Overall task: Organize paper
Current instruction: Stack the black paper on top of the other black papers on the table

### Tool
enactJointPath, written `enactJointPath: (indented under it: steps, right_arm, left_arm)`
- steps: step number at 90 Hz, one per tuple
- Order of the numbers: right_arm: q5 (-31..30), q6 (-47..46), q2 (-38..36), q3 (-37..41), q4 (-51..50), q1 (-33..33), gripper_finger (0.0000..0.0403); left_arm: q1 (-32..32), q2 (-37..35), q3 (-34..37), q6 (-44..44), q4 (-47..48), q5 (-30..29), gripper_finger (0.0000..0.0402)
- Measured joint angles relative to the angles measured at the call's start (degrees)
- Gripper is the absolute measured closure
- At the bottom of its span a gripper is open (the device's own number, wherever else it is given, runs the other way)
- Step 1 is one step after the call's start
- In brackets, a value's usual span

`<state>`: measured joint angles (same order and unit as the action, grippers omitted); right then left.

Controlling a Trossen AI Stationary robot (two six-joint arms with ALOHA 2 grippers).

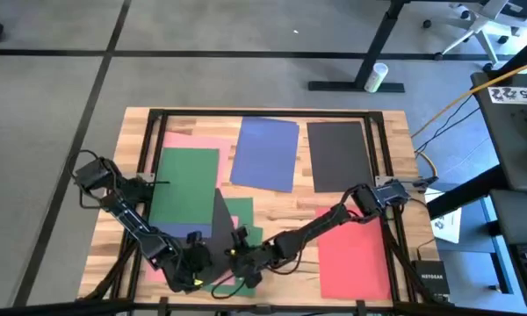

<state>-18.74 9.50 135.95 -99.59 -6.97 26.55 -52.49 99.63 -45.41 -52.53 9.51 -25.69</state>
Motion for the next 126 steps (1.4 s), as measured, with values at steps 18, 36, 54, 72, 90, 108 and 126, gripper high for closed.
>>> enactJointPath:
  steps: [18, 36, 54, 72, 90, 108, 126]
  right_arm:
    - [-0.8, 0.2, 0.0, 0.0, 0.4, 0.0, 0.0395]
    - [-1.2, 0.0, 0.0, 0.0, 0.4, 0.0, 0.0402]
    - [-3.4, -0.1, 0.0, 0.0, 0.5, 0.2, 0.0403]
    - [-4.0, -0.2, 0.0, 0.0, 0.5, 0.5, 0.0403]
    - [-4.2, -0.9, -0.1, 0.0, 0.4, 2.0, 0.0403]
    - [-5.1, -3.7, -1.8, 0.0, -1.2, 3.9, 0.0403]
    - [-7.9, -6.8, -5.4, 0.0, -6.7, 6.0, 0.0403]
  left_arm:
    - [0.0, 0.0, 0.0, 0.3, -0.1, 0.0, 0.0402]
    - [0.1, -1.9, 0.1, 1.6, 0.5, 0.6, 0.0402]
    - [0.0, -6.4, 0.1, 3.8, 0.4, 0.1, 0.0402]
    - [0.0, -8.1, -2.7, 6.6, 4.6, -2.6, 0.0402]
    - [-0.2, -8.1, -7.0, 7.4, 11.4, -4.8, 0.0402]
    - [-1.4, -8.1, -8.7, 9.0, 11.0, -6.4, 0.0402]
    - [-2.5, -8.1, -9.1, 7.8, 10.9, -7.8, 0.0402]
